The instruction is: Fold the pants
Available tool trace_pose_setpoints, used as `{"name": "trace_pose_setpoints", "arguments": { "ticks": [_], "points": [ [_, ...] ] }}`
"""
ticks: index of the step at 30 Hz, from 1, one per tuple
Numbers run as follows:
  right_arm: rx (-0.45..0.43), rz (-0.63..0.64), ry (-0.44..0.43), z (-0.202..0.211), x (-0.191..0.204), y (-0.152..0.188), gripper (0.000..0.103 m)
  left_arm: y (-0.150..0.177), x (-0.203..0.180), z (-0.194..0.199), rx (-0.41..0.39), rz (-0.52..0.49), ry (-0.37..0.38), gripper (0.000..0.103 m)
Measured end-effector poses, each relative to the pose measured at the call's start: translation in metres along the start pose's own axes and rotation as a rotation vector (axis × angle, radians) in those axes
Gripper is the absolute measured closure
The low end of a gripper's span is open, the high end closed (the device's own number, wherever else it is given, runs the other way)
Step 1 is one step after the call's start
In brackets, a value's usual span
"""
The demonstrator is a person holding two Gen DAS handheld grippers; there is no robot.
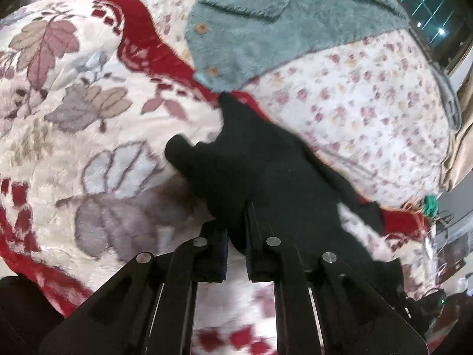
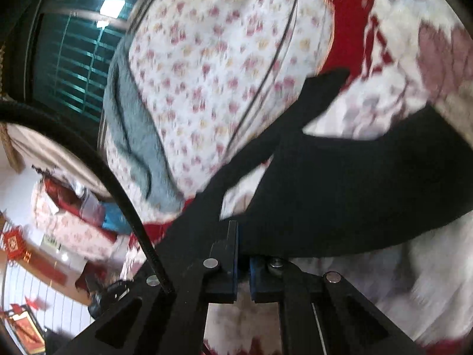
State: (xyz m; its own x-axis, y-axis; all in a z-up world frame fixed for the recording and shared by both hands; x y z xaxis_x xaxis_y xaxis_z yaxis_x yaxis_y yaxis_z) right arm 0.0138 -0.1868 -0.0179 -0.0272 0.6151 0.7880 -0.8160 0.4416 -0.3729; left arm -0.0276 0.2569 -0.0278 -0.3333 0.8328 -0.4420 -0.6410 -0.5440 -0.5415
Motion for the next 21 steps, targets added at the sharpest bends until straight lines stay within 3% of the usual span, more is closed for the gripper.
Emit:
{"name": "trace_pose_setpoints", "arguments": {
  "ticks": [2, 4, 7, 10, 13, 15, 16, 21],
  "points": [
    [0.065, -0.010, 0.079, -0.016, -0.018, 0.014, 0.091, 0.013, 0.008, -0.014, 0.032, -0.017, -0.053, 0.095],
    [0.086, -0.051, 0.070, -0.015, -0.030, 0.019, 0.089, 0.020, 0.007, -0.014, 0.017, -0.070, -0.097, 0.095],
    [0.039, -0.062, 0.065, 0.014, -0.037, 0.014, 0.077, 0.021, 0.003, 0.001, -0.031, -0.106, -0.102, 0.094],
    [0.008, -0.033, 0.116, 0.046, -0.044, 0.008, 0.072, 0.019, 0.003, 0.020, -0.030, -0.080, -0.110, 0.091],
    [-0.032, -0.069, 0.221, 0.074, -0.069, 0.001, 0.061, 0.012, 0.000, 0.048, -0.116, -0.118, -0.152, 0.081],
    [-0.060, -0.107, 0.250, 0.085, -0.084, -0.003, 0.061, 0.011, -0.011, 0.061, -0.147, -0.144, -0.127, 0.056],
    [-0.077, -0.125, 0.271, 0.089, -0.093, -0.007, 0.061, 0.012, -0.020, 0.064, -0.147, -0.158, -0.089, 0.052],
    [-0.131, -0.242, 0.262, 0.087, -0.122, -0.024, 0.061, 0.028, -0.089, 0.047, -0.075, -0.292, 0.039, 0.049]
  ]
}}
Point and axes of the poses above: each gripper's, at about its wrist camera, not at the fingertips, and z roughly against the way its jaws point, x to its left, y to its underside, the point moved 9 cm from there along -z, roughly the way its jaws point, and after that the axes turned 2 degrees about -z, right-handed, at the moved point
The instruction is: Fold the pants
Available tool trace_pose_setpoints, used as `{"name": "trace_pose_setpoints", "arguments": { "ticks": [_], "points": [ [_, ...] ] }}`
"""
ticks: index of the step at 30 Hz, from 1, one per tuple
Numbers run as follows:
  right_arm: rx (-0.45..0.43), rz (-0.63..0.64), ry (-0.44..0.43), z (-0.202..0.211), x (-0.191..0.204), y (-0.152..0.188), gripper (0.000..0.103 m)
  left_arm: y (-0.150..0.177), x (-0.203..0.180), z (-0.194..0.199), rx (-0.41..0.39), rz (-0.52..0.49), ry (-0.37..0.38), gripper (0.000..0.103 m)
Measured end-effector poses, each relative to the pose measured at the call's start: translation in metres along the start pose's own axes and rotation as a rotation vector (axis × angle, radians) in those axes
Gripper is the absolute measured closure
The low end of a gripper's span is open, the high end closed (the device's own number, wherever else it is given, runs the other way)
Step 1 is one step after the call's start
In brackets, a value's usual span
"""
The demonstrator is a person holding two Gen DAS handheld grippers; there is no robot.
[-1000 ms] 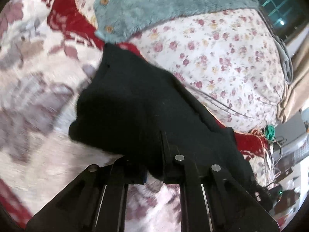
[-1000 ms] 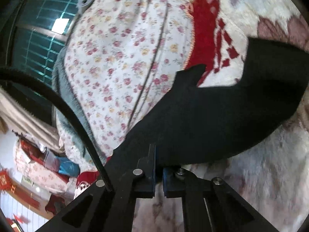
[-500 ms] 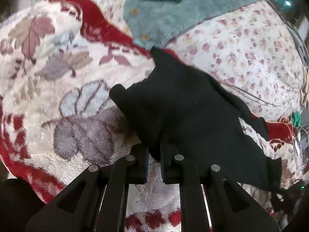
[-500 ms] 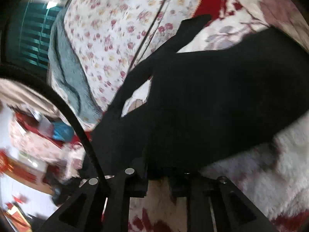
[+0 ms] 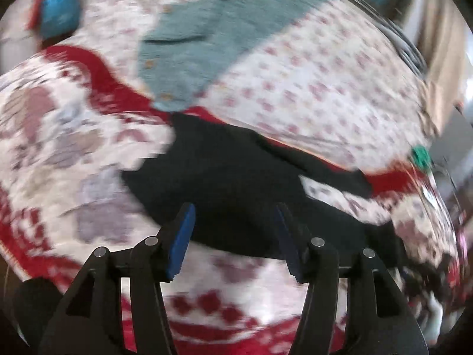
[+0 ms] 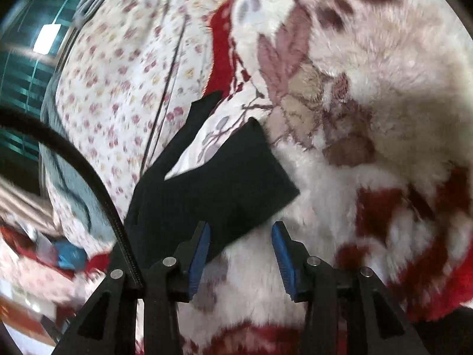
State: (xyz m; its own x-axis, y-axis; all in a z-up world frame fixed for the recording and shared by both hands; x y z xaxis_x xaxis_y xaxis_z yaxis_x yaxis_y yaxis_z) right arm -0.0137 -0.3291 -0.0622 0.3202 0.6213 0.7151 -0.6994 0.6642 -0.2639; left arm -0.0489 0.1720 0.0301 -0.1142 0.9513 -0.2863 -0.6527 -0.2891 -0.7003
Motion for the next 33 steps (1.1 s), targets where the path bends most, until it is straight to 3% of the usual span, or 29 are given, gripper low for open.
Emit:
{"name": "trace_pose_setpoints", "arguments": {
  "ticks": [4, 7, 9, 12, 16, 19, 23, 24, 26, 30, 33],
  "points": [
    [-0.077, -0.045, -0.052, -0.005, 0.000, -0.018, 0.063, 0.016, -0.084, -0.041, 0.098, -0.079, 0.166, 0.049],
    [-0.100, -0.009, -0.075, -0.011, 0.006, -0.026, 0.093, 0.036, -0.149, -0.076, 0.183, -0.128, 0.268, 0.049],
    [-0.098, -0.015, -0.097, -0.009, 0.006, -0.026, 0.097, 0.051, -0.195, -0.098, 0.241, -0.179, 0.315, 0.049],
    [-0.146, 0.032, -0.095, 0.012, 0.011, -0.031, 0.098, 0.063, -0.245, -0.115, 0.257, -0.248, 0.342, 0.049],
    [-0.192, 0.064, -0.068, 0.034, 0.011, -0.043, 0.098, 0.076, -0.277, -0.130, 0.319, -0.252, 0.386, 0.049],
    [-0.176, 0.078, 0.004, 0.035, 0.001, -0.047, 0.098, 0.090, -0.279, -0.144, 0.352, -0.247, 0.366, 0.049],
    [-0.081, 0.020, 0.133, 0.012, -0.024, -0.038, 0.095, 0.094, -0.274, -0.142, 0.329, -0.263, 0.363, 0.049],
    [-0.083, 0.014, 0.124, 0.014, -0.024, -0.039, 0.095, 0.095, -0.274, -0.140, 0.339, -0.268, 0.365, 0.049],
    [-0.117, 0.009, 0.129, 0.028, -0.020, -0.042, 0.084, 0.090, -0.268, -0.132, 0.355, -0.254, 0.388, 0.049],
    [-0.174, 0.106, 0.118, 0.053, 0.007, -0.046, 0.068, 0.064, -0.236, -0.117, 0.327, -0.182, 0.389, 0.049],
    [-0.158, 0.175, 0.020, 0.052, 0.042, -0.042, 0.064, 0.034, -0.201, -0.110, 0.284, -0.113, 0.354, 0.046]
  ]
}}
Point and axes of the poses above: each gripper's, at about its wrist camera, not at the fingertips, and z roughly against the way its jaws point, x to its left, y to its underside, the point moved 9 cm from there along -z, roughly the way its jaws point, and after that the axes turned 2 degrees about -z, right-handed, at the moved point
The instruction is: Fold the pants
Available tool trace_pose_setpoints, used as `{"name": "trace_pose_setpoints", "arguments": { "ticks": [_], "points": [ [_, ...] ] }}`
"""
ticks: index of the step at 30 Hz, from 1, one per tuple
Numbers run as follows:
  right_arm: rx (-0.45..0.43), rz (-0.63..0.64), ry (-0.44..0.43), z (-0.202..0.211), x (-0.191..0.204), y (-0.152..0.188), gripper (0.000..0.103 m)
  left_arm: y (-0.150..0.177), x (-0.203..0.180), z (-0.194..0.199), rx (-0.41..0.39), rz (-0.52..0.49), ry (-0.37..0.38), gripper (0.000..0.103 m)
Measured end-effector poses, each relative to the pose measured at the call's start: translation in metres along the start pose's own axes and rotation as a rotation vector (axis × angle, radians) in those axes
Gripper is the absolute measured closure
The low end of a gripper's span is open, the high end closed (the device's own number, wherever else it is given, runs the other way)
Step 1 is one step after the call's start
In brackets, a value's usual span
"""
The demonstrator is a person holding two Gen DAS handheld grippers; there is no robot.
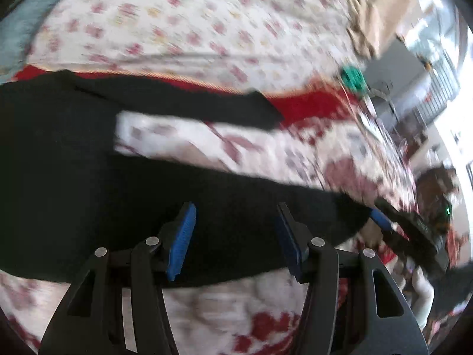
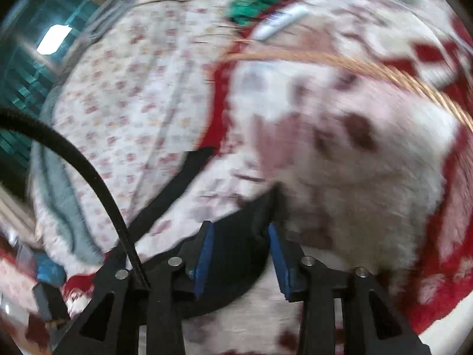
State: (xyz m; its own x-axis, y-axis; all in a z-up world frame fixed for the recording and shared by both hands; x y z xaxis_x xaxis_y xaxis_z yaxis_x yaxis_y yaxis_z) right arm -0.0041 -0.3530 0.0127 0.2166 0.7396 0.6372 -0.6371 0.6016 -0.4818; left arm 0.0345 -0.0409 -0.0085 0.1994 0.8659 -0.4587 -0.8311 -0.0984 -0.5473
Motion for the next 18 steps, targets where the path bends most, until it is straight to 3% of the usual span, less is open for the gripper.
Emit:
{"name": "trace_pose_setpoints", "arguments": {
  "ticks": [3, 7, 10, 12, 18],
  "points": [
    [0.049, 0.022, -0.119, -0.023, 0.037, 0.001, 0.061, -0.023, 0.038, 0.020, -0.048, 0.088, -0.022, 0.040],
    [0.129, 0.021, -0.193, -0.076, 0.070, 0.002, 0.061, -0.047, 0.087, 0.038, -0.094, 0.189, -0.075, 0.040],
    [0.171, 0.007, -0.206, -0.114, 0.081, 0.000, 0.060, -0.062, 0.116, 0.039, -0.094, 0.263, -0.076, 0.040],
    [0.187, -0.005, -0.171, -0.141, 0.080, -0.005, 0.060, -0.071, 0.135, 0.037, -0.090, 0.316, -0.069, 0.040],
    [0.193, -0.028, -0.162, -0.171, 0.084, -0.033, 0.059, -0.091, 0.173, 0.024, -0.080, 0.423, -0.079, 0.040]
  ]
}}
Point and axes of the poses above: each gripper's, at about its wrist camera, not at the fingertips, and z roughly against the way its jaws point, x to its left, y to its underside, the point moved 9 cm from there along -z, roughly the way its jaws point, and after that the axes turned 2 degrees about -z, right-handed, at the moved point
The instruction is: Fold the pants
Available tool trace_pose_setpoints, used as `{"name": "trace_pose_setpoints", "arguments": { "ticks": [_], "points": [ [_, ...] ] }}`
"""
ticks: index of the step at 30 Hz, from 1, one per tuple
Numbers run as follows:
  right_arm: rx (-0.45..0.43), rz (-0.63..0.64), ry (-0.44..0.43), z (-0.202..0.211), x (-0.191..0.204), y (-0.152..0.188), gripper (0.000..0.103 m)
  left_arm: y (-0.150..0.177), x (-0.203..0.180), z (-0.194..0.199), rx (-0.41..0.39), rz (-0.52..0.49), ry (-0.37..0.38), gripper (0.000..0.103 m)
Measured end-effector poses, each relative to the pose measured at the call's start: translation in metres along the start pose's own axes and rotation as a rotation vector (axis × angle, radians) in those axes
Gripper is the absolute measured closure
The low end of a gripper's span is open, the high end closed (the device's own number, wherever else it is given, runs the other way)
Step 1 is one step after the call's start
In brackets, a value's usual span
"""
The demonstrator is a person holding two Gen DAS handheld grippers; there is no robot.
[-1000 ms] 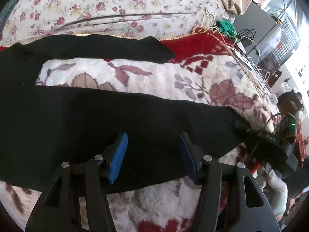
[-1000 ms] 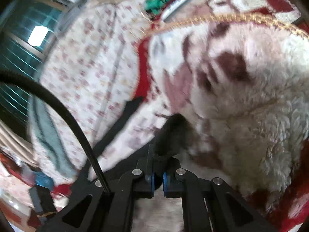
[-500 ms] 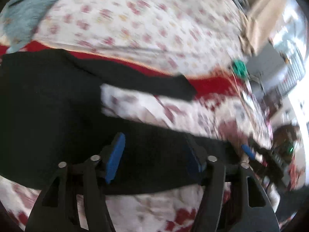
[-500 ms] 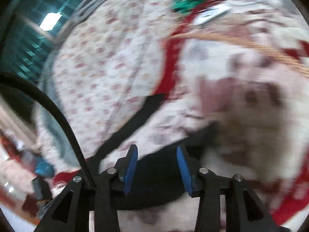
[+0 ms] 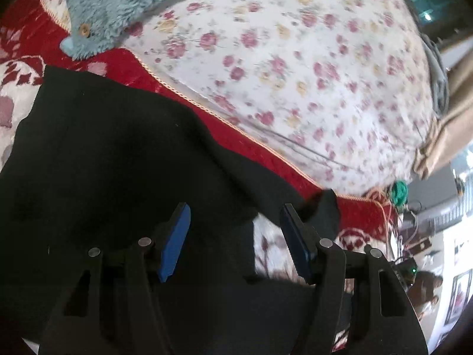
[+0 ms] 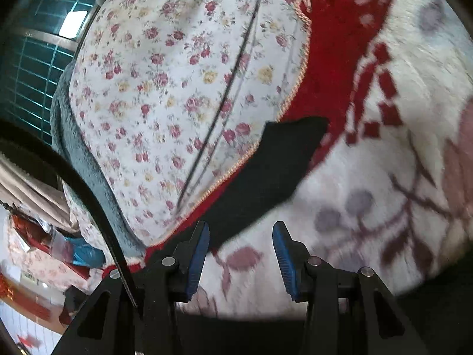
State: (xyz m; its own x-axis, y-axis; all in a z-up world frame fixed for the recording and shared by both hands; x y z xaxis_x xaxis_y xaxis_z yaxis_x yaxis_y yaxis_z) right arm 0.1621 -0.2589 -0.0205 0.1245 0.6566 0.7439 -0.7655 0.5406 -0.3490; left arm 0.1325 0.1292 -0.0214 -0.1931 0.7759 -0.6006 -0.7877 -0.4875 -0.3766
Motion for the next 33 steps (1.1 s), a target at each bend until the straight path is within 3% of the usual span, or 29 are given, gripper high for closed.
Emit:
{"name": "trace_pose_setpoints", "arguments": {
  "ticks": [6, 11, 18, 22, 31, 32, 33],
  "points": [
    [0.017, 0.099, 0.110, -0.038, 0.002, -0.052, 0.054, -0.010, 0.006, -0.021, 0.033, 0.034, -0.008, 0.040],
    [0.059, 0.279, 0.225, -0.081, -0.002, -0.091, 0.054, -0.017, 0.006, -0.037, 0.066, 0.039, -0.006, 0.040],
    [0.134, 0.467, 0.305, -0.124, -0.001, -0.096, 0.054, -0.033, 0.005, -0.048, 0.061, 0.069, 0.008, 0.040],
    [0.156, 0.502, 0.325, -0.136, -0.005, -0.094, 0.054, -0.043, 0.004, -0.058, 0.054, 0.105, 0.006, 0.040],
    [0.164, 0.513, 0.358, -0.161, -0.020, -0.098, 0.054, -0.054, 0.013, -0.094, 0.073, 0.118, -0.118, 0.040],
    [0.152, 0.512, 0.358, -0.161, -0.023, -0.098, 0.056, -0.056, 0.012, -0.099, 0.071, 0.105, -0.139, 0.040],
    [0.142, 0.514, 0.362, -0.160, -0.025, -0.100, 0.065, -0.059, 0.011, -0.102, 0.065, 0.096, -0.145, 0.040]
  ]
}}
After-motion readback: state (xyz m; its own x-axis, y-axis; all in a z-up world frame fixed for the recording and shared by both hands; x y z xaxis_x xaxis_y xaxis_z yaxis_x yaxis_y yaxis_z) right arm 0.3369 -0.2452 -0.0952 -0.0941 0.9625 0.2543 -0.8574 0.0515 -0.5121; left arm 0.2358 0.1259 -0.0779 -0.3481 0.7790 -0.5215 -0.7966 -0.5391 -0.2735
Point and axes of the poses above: each gripper's, at about its wrist camera, not at the fingertips, and z roughly against the way its jaws point, x to its left, y to its underside, the point moved 9 cm from there along -z, roughly the way its jaws point, and after that the axes turned 2 degrees about -z, right-handed, at the moved point
